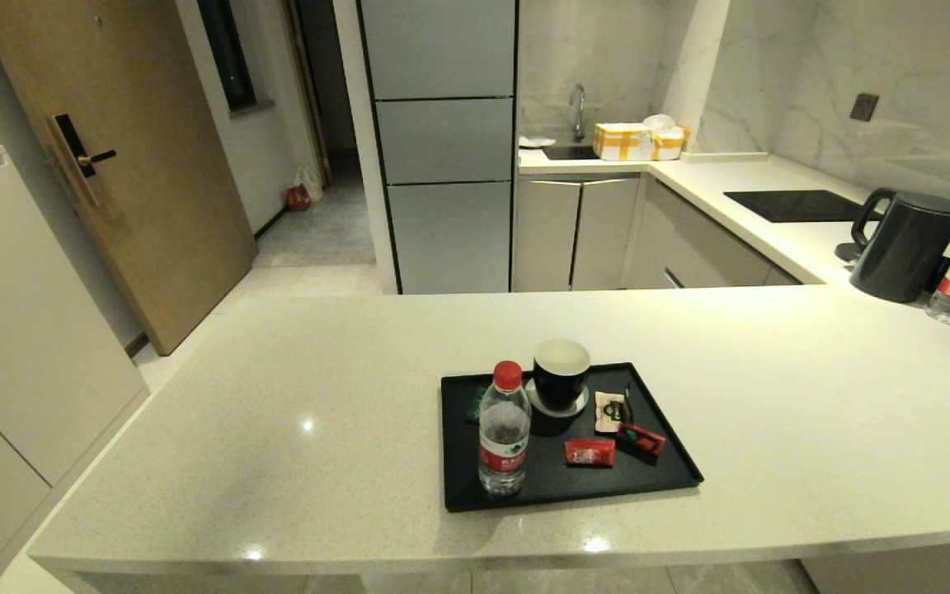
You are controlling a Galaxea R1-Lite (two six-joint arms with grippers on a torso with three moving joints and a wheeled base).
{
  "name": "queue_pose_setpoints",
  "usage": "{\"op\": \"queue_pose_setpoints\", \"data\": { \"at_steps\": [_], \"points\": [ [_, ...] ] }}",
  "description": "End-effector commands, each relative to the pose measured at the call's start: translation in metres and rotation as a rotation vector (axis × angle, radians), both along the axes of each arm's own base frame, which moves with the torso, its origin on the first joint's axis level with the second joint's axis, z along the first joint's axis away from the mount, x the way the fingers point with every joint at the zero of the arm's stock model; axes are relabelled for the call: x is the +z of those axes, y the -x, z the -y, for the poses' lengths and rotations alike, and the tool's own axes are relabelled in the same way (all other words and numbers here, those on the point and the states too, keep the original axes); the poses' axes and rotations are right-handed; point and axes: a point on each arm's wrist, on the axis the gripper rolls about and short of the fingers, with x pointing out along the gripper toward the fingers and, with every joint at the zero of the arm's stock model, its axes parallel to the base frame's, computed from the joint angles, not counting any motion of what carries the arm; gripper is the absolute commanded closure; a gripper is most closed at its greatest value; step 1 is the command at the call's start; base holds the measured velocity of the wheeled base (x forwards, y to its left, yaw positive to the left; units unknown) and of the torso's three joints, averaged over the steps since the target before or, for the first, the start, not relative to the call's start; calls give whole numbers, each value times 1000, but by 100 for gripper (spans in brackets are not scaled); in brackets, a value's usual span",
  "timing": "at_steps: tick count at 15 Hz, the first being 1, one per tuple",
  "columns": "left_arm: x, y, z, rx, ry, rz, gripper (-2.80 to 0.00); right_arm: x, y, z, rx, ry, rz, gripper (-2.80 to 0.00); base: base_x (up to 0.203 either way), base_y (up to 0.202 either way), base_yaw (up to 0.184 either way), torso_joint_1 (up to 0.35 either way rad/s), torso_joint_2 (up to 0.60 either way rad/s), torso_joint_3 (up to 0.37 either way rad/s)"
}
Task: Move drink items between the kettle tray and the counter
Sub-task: Pick up the tea bag
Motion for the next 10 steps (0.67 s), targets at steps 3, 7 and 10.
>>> {"op": "queue_pose_setpoints", "data": {
  "at_steps": [3, 7, 10],
  "points": [
    [0, 0, 0, 1, 0, 0, 0, 0, 0, 0, 2, 2, -1, 0, 0, 0, 0, 0, 0, 0],
    [0, 0, 0, 1, 0, 1, 0, 0, 0, 0, 0, 0, 0, 0, 0, 0, 0, 0, 0, 0],
    [0, 0, 0, 1, 0, 0, 0, 35, 7, 0, 3, -30, 67, 0, 0, 0, 0, 0, 0, 0]
  ]
}}
